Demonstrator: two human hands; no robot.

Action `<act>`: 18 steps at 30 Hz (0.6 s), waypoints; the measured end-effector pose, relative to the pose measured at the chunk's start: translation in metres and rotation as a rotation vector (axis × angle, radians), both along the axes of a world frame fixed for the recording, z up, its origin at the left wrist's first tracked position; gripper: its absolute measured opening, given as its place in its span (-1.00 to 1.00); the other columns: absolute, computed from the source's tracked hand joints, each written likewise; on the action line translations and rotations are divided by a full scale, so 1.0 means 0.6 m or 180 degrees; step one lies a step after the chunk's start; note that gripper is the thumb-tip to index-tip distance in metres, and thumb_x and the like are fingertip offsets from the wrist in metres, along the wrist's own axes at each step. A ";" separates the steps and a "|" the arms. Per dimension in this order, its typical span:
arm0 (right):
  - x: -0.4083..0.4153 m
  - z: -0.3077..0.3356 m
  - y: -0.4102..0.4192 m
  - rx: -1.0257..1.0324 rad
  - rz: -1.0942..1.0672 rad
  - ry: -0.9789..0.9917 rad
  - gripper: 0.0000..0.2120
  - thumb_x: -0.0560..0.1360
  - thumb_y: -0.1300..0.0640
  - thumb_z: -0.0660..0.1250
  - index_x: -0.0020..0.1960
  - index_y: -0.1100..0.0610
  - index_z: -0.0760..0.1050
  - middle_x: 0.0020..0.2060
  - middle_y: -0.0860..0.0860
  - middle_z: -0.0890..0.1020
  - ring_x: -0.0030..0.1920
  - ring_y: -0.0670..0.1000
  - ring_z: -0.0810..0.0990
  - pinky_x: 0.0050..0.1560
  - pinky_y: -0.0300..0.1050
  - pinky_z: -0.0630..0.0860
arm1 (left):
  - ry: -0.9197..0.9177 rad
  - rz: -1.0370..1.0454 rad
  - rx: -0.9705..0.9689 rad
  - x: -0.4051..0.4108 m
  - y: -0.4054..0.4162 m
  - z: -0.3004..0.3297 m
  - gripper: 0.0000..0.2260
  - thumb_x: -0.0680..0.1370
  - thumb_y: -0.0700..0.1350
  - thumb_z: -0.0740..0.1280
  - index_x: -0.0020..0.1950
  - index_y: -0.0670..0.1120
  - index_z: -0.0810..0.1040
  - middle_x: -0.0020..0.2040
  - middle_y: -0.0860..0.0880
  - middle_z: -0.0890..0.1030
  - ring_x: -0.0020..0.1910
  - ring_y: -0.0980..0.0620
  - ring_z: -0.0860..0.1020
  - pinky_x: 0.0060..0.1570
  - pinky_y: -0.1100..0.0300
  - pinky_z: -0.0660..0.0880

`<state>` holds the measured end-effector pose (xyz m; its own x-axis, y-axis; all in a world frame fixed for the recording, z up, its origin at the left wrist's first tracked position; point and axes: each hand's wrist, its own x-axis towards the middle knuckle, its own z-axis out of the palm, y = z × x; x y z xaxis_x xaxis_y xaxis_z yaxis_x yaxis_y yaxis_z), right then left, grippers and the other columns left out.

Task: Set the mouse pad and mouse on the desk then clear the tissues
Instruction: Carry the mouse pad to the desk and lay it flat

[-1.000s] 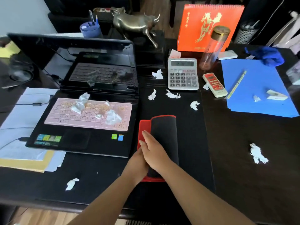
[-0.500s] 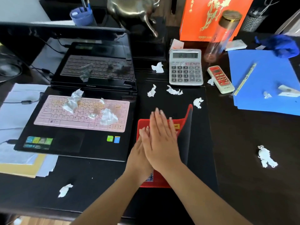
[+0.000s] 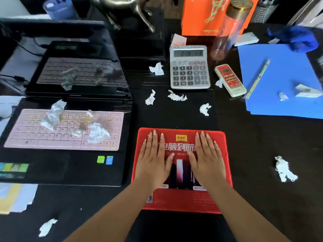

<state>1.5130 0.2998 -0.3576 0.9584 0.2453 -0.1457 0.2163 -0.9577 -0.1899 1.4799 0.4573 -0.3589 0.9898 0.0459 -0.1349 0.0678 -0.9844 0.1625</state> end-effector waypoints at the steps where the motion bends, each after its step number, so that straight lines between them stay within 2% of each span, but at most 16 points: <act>1: -0.001 -0.002 -0.005 0.0002 -0.0036 -0.0004 -0.22 0.36 -0.27 -0.64 0.42 0.15 -0.26 0.51 0.07 -0.01 0.45 -0.07 -0.17 0.42 -0.17 -0.37 | 0.0166 -0.0057 -0.0047 0.001 0.000 0.002 -0.28 0.35 0.25 -0.57 0.42 -0.11 -0.39 0.43 -0.14 -0.36 0.42 -0.05 -0.38 0.42 0.14 -0.44; 3: -0.002 -0.005 -0.006 -0.0013 -0.0086 -0.0004 -0.19 0.27 -0.28 -0.72 0.38 0.13 -0.38 0.51 0.05 -0.11 0.47 -0.04 -0.21 0.40 -0.11 -0.34 | 0.0182 -0.0107 -0.0074 0.004 -0.001 0.002 -0.24 0.27 0.26 -0.65 0.38 -0.09 -0.45 0.39 -0.10 -0.42 0.37 -0.02 -0.45 0.38 0.13 -0.43; 5: -0.002 -0.006 -0.001 -0.0014 -0.0164 -0.0011 -0.17 0.25 -0.27 -0.74 0.38 0.13 -0.38 0.52 0.05 -0.10 0.49 0.00 -0.16 0.40 -0.09 -0.33 | 0.0098 -0.0044 -0.0120 0.001 -0.003 0.000 -0.21 0.28 0.28 -0.66 0.41 -0.10 -0.39 0.42 -0.11 -0.37 0.42 -0.02 -0.37 0.41 0.15 -0.41; 6: -0.003 -0.006 0.003 0.0015 -0.0228 -0.0046 -0.17 0.28 -0.26 -0.73 0.41 0.15 -0.33 0.52 0.06 -0.06 0.50 0.01 -0.11 0.41 -0.09 -0.33 | 0.0028 0.0003 -0.0068 0.002 -0.006 0.000 -0.20 0.32 0.27 -0.63 0.45 -0.13 -0.31 0.46 -0.14 -0.29 0.46 -0.04 -0.27 0.45 0.14 -0.36; 8: -0.016 0.007 0.024 0.0100 -0.0330 -0.0090 -0.22 0.47 -0.22 -0.52 0.46 0.22 -0.02 0.47 0.13 0.20 0.46 0.07 0.14 0.43 -0.09 -0.21 | -0.0043 0.0162 0.0052 -0.005 -0.013 0.002 -0.27 0.53 0.19 -0.42 0.49 -0.23 0.08 0.50 -0.28 0.12 0.50 -0.12 0.11 0.49 0.12 -0.16; 9: -0.030 0.016 0.040 0.0286 -0.0312 -0.0033 -0.30 0.55 -0.16 -0.37 0.43 0.25 0.17 0.40 0.16 0.34 0.42 0.10 0.27 0.42 -0.08 -0.14 | 0.0071 0.0230 -0.0050 -0.014 -0.017 0.002 -0.37 0.60 0.11 -0.28 0.44 -0.27 0.22 0.45 -0.30 0.28 0.48 -0.14 0.20 0.47 0.11 -0.12; 10: -0.049 0.021 0.055 0.0446 -0.0190 -0.0011 -0.39 0.59 -0.10 -0.26 0.38 0.25 0.28 0.35 0.16 0.42 0.38 0.11 0.33 0.40 -0.08 -0.10 | 0.0092 0.0154 -0.0051 -0.028 -0.020 -0.003 -0.45 0.60 0.05 -0.15 0.42 -0.28 0.24 0.43 -0.30 0.31 0.51 -0.12 0.13 0.45 0.10 -0.12; 11: -0.069 0.020 0.068 0.0536 -0.0017 0.0014 -0.43 0.61 -0.06 -0.24 0.35 0.23 0.31 0.31 0.15 0.47 0.37 0.09 0.33 0.39 -0.09 -0.08 | 0.0082 0.0067 -0.0024 -0.042 -0.021 -0.010 -0.47 0.57 0.03 -0.05 0.43 -0.27 0.21 0.44 -0.28 0.28 0.54 -0.08 -0.04 0.45 0.09 -0.14; 12: -0.088 0.019 0.074 0.0553 0.0135 0.0057 -0.44 0.61 -0.06 -0.26 0.34 0.21 0.31 0.29 0.14 0.49 0.37 0.06 0.30 0.39 -0.10 -0.08 | 0.0062 0.0069 -0.0013 -0.056 -0.020 -0.015 -0.46 0.55 0.03 -0.01 0.44 -0.26 0.17 0.46 -0.27 0.26 0.54 -0.05 -0.17 0.45 0.09 -0.15; 13: -0.102 0.017 0.071 0.0521 0.0187 0.0085 -0.43 0.61 -0.08 -0.28 0.34 0.20 0.31 0.29 0.12 0.50 0.36 0.03 0.26 0.39 -0.10 -0.07 | -0.0009 0.0114 0.0003 -0.066 -0.019 -0.014 -0.46 0.57 0.04 -0.04 0.45 -0.26 0.16 0.46 -0.26 0.27 0.54 -0.05 -0.18 0.46 0.10 -0.16; 14: -0.109 0.012 0.063 0.0452 0.0189 0.0106 -0.41 0.61 -0.10 -0.28 0.34 0.19 0.33 0.30 0.11 0.49 0.36 0.02 0.23 0.39 -0.10 -0.07 | -0.0018 0.0175 -0.0003 -0.069 -0.016 -0.015 -0.47 0.61 0.05 -0.12 0.44 -0.27 0.16 0.44 -0.27 0.31 0.54 -0.08 -0.06 0.45 0.12 -0.17; 16: -0.106 0.003 0.032 0.0261 0.0107 0.0097 -0.37 0.60 -0.13 -0.28 0.36 0.21 0.34 0.33 0.12 0.46 0.37 0.02 0.21 0.40 -0.10 -0.08 | 0.0106 0.0297 -0.0042 -0.069 -0.013 -0.007 -0.44 0.62 0.08 -0.23 0.40 -0.27 0.21 0.38 -0.29 0.40 0.44 -0.17 0.30 0.43 0.16 -0.14; 18: -0.100 0.000 -0.005 0.0081 -0.0148 0.0105 -0.37 0.59 -0.14 -0.28 0.39 0.22 0.27 0.36 0.12 0.41 0.41 0.04 0.24 0.40 -0.10 -0.11 | 0.0126 0.0297 -0.0026 -0.072 -0.002 0.001 -0.42 0.61 0.08 -0.23 0.39 -0.28 0.26 0.35 -0.29 0.44 0.35 -0.18 0.41 0.41 0.17 -0.13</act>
<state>1.4528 0.2970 -0.3577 0.9636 0.2049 -0.1718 0.1650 -0.9613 -0.2208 1.4370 0.4559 -0.3585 0.9752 0.1366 -0.1744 0.1658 -0.9721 0.1659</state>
